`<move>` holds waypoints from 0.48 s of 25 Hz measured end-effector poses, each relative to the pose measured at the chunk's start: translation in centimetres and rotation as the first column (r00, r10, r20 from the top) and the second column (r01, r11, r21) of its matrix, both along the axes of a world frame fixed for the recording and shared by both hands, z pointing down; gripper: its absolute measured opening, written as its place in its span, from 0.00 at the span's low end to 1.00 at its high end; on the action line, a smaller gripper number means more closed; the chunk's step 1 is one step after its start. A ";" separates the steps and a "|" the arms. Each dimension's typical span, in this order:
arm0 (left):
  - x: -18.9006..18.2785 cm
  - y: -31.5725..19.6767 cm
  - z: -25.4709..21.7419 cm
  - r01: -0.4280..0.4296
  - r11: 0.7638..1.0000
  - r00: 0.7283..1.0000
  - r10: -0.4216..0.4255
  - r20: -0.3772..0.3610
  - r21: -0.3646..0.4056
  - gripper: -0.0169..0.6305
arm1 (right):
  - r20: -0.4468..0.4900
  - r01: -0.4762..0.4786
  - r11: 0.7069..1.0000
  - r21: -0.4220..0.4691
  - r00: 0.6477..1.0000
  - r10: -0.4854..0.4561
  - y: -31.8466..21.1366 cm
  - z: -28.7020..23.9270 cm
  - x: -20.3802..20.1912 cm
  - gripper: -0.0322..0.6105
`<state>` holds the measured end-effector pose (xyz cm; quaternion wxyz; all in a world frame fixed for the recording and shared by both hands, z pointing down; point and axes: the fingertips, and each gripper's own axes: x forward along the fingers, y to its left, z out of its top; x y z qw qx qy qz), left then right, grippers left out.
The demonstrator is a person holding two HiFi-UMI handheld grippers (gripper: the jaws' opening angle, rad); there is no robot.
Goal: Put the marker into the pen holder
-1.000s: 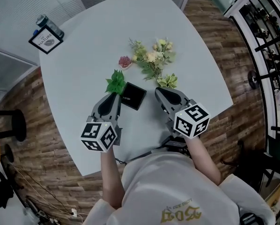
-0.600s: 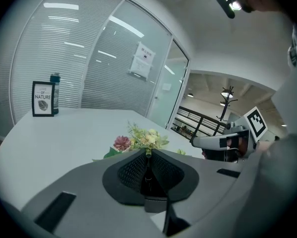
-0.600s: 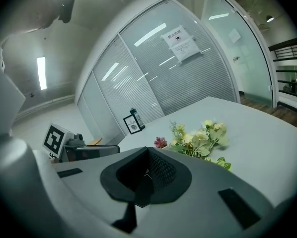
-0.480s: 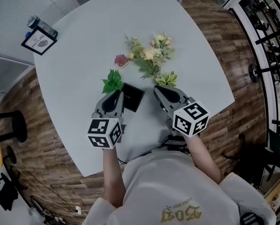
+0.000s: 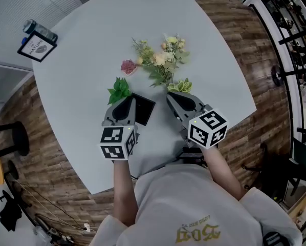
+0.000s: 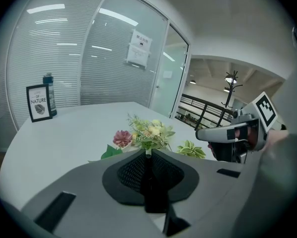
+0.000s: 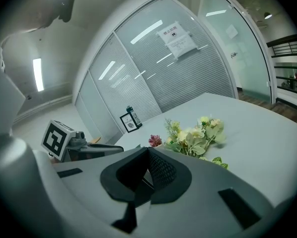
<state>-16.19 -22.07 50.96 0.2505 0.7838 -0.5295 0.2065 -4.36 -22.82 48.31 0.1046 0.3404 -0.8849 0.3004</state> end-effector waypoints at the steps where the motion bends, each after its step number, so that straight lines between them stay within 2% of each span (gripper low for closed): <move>1: 0.0 -0.1 0.2 0.002 1.000 1.000 -0.002 0.007 -0.003 0.09 | 0.001 0.001 1.000 -0.003 1.000 -0.001 0.0 0.1 0.0 0.07; 7: 0.1 -0.4 0.5 0.002 1.000 1.000 -0.002 0.024 -0.002 0.09 | 0.001 -0.002 1.000 -0.018 1.000 0.002 -0.2 0.7 0.4 0.08; 12: 0.0 -0.6 0.7 -0.002 1.000 0.997 0.001 0.073 0.007 0.10 | 0.004 0.001 1.000 -0.024 1.000 -0.001 -0.4 1.0 0.4 0.08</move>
